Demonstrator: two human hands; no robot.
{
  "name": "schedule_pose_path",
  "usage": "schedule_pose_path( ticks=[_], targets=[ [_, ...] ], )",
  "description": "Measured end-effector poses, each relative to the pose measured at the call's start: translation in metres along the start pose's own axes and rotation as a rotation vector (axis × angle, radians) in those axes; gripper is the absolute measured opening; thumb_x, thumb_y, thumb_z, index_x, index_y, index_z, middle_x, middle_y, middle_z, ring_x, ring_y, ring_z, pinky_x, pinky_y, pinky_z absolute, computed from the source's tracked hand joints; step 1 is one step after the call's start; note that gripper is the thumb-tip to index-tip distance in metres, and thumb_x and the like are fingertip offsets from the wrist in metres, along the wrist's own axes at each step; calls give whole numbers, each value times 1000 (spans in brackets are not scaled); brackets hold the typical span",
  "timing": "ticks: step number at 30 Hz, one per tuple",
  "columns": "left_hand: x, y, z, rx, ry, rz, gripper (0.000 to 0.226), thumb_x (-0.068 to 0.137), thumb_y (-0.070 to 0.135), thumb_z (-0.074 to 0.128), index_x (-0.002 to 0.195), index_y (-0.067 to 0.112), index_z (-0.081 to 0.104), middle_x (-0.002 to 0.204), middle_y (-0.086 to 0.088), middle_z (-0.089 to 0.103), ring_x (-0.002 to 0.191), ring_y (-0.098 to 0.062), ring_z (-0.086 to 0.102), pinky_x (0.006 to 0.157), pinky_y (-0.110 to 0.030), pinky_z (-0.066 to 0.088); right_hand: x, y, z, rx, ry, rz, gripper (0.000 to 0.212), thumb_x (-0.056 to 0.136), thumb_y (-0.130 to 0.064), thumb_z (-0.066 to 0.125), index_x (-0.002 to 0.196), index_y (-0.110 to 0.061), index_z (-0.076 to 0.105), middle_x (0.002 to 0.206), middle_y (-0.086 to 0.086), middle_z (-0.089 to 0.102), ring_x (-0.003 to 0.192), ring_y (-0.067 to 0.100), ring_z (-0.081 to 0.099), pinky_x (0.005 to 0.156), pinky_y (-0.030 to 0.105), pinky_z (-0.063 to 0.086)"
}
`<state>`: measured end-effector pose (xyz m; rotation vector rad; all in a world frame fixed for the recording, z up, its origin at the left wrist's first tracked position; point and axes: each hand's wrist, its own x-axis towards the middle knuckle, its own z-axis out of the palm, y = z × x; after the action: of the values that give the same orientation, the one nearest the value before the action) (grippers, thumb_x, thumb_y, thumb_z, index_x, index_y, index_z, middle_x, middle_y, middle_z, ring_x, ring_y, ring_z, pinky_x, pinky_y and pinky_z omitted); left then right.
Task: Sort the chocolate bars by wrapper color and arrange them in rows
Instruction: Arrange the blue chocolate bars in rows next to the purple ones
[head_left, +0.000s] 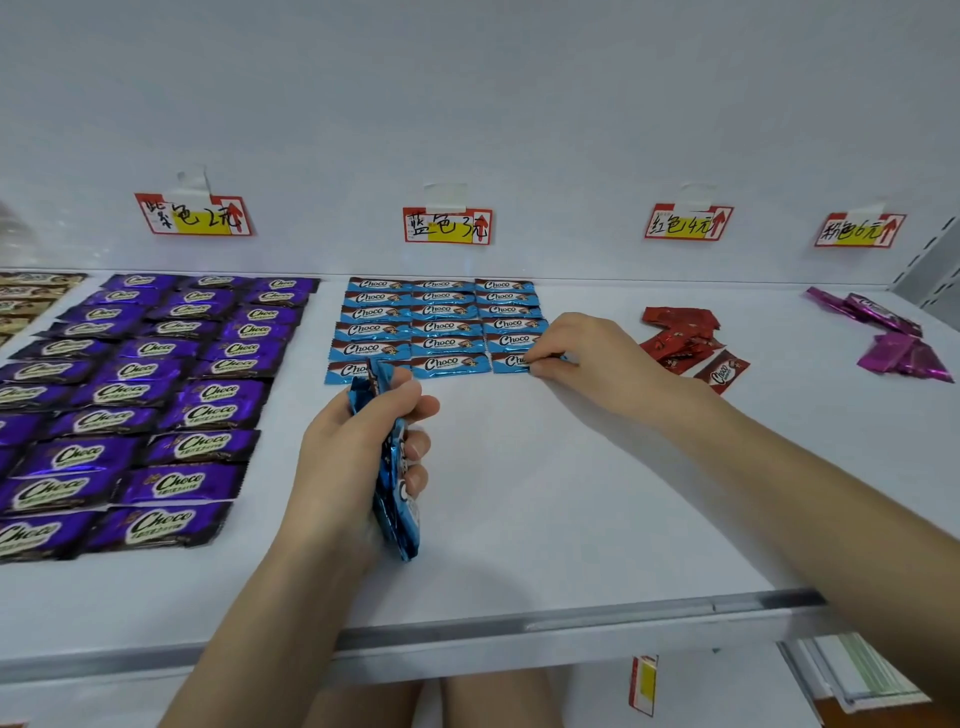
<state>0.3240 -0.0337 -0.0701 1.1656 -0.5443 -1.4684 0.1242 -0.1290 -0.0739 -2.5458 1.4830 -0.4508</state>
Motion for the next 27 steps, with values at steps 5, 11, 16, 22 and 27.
schedule_pose_path(
  ticks=[5, 11, 16, 22, 27],
  targets=[
    [1, 0, -1, -43, 7, 3, 3, 89, 16, 59, 91, 16, 61, 69, -1, 65, 40, -6, 43, 34, -15, 34, 3, -1, 6, -6, 73, -6, 20, 90, -14, 56, 101, -2, 68, 102, 12, 64, 97, 25, 55, 82, 38, 43],
    [4, -1, -6, -112, 32, -30, 24, 88, 20, 61, 108, 8, 59, 54, 5, 57, 38, -4, 42, 33, -14, 33, 11, -21, 18, -40, 94, -174, 23, 89, -20, 59, 107, -8, 67, 106, 7, 66, 101, 22, 55, 86, 34, 44],
    [4, -2, -8, -134, 30, -27, 27, 88, 21, 61, 111, 7, 59, 52, 5, 55, 37, -4, 41, 34, -13, 33, 12, -29, 23, -82, 42, -231, 23, 91, -24, 56, 106, -9, 67, 104, 7, 65, 99, 24, 55, 86, 39, 44],
    [5, -2, -8, -141, 30, -24, 25, 88, 20, 61, 109, 7, 59, 53, 5, 56, 38, -4, 42, 34, -13, 33, 10, -27, 26, -92, 23, -226, 20, 91, -21, 55, 101, -9, 68, 101, 6, 66, 97, 24, 56, 86, 35, 44],
    [6, -3, -8, -140, 19, -31, 26, 88, 21, 61, 109, 8, 59, 52, 5, 54, 38, -4, 41, 34, -13, 33, 11, -29, 24, -87, 18, -204, 26, 92, -25, 54, 111, -12, 64, 109, 4, 64, 103, 20, 53, 88, 30, 41]
  ],
)
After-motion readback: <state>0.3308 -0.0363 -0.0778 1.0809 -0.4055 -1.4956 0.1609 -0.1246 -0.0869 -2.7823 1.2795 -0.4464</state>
